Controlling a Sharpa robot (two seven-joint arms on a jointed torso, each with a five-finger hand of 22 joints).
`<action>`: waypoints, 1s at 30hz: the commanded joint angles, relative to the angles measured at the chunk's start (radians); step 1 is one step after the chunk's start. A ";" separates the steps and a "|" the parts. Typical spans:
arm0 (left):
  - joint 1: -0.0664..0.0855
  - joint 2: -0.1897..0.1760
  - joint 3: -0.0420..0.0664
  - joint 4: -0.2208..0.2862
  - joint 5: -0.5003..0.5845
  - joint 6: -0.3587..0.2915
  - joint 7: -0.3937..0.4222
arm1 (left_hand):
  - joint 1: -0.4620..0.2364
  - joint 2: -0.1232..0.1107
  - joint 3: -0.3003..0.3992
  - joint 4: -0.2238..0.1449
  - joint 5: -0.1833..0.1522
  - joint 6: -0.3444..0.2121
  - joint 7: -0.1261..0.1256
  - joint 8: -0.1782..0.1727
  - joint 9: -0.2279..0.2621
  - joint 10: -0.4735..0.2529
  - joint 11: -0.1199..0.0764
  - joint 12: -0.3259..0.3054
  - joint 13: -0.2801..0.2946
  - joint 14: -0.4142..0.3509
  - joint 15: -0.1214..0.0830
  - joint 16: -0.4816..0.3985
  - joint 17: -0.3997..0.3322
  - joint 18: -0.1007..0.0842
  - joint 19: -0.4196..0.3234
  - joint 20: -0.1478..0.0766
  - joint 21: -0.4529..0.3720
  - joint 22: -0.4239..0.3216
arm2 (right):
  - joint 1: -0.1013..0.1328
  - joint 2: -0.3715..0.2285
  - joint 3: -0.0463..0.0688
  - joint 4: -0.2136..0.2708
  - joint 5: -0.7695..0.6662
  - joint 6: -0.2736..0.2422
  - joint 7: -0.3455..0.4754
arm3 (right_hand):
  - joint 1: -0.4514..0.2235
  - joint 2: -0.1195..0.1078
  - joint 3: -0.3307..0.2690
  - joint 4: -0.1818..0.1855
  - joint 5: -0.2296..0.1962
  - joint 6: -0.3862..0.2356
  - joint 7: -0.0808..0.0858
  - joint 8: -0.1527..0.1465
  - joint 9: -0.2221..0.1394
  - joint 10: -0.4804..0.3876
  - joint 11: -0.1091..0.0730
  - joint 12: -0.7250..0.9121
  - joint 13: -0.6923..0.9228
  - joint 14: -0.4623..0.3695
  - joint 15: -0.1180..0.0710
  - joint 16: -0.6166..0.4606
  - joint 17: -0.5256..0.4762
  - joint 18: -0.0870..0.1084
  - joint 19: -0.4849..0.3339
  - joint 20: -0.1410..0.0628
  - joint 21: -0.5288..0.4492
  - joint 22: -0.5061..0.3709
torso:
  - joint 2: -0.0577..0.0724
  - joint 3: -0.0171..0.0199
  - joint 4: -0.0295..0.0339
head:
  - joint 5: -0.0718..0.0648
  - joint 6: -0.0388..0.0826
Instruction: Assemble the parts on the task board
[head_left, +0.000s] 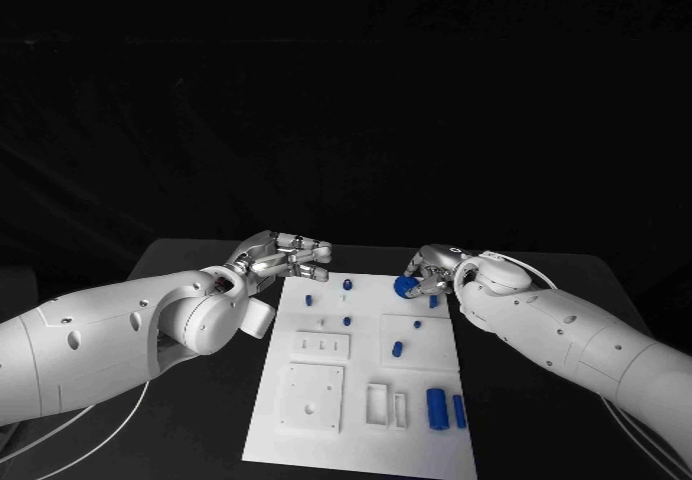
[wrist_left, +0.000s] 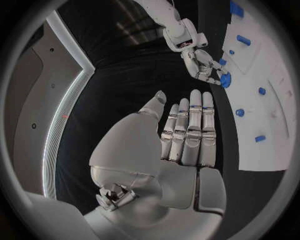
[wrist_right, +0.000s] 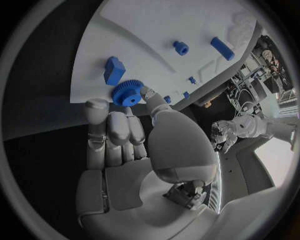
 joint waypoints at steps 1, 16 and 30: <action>0.001 0.002 0.001 0.001 -0.004 0.019 0.004 | -0.005 -0.003 0.000 -0.001 0.007 -0.003 0.004 0.005 0.002 -0.006 -0.002 0.004 0.002 -0.006 -0.003 0.003 -0.001 -0.007 -0.006 0.001 0.004 -0.001 | -0.002 -0.001 -0.001 -0.007 -0.011 0.040 0.000 | -0.009 0.004 0.002 0.003 -0.003 0.004 0.004 0.002 0.000 0.001 0.005 0.005 0.072 0.000 0.006 0.004 0.000 -0.007 0.032 0.005 -0.006 0.003 | -0.001 0.0007 0.0025 | 0.001 -0.001; 0.001 0.001 0.000 0.001 -0.004 0.021 0.002 | -0.005 -0.003 0.000 -0.001 0.007 -0.003 0.004 0.005 0.002 -0.006 -0.002 0.004 0.002 -0.006 -0.003 0.003 -0.001 -0.007 -0.006 0.001 0.004 -0.001 | -0.002 -0.002 -0.001 -0.015 -0.016 0.043 -0.004 | -0.017 0.014 0.032 -0.020 -0.010 0.011 0.003 0.002 0.000 0.002 0.005 0.009 0.073 -0.001 0.007 0.007 0.000 -0.006 0.037 0.007 -0.017 0.027 | -0.001 0.0024 -0.0002 | 0.005 -0.002; 0.001 0.002 0.000 0.001 -0.004 0.022 0.001 | -0.003 -0.002 0.001 -0.001 0.007 -0.002 0.003 0.005 0.002 -0.005 -0.002 0.004 0.002 -0.006 -0.003 0.003 -0.001 -0.007 -0.006 0.001 0.005 -0.003 | -0.002 0.003 -0.002 -0.014 -0.021 0.049 -0.009 | -0.027 0.009 0.026 -0.014 -0.029 0.013 0.004 0.002 0.000 0.002 0.007 0.008 0.072 -0.001 0.008 0.006 -0.001 -0.007 0.040 0.008 -0.025 0.039 | -0.001 0.0024 -0.0006 | 0.001 -0.003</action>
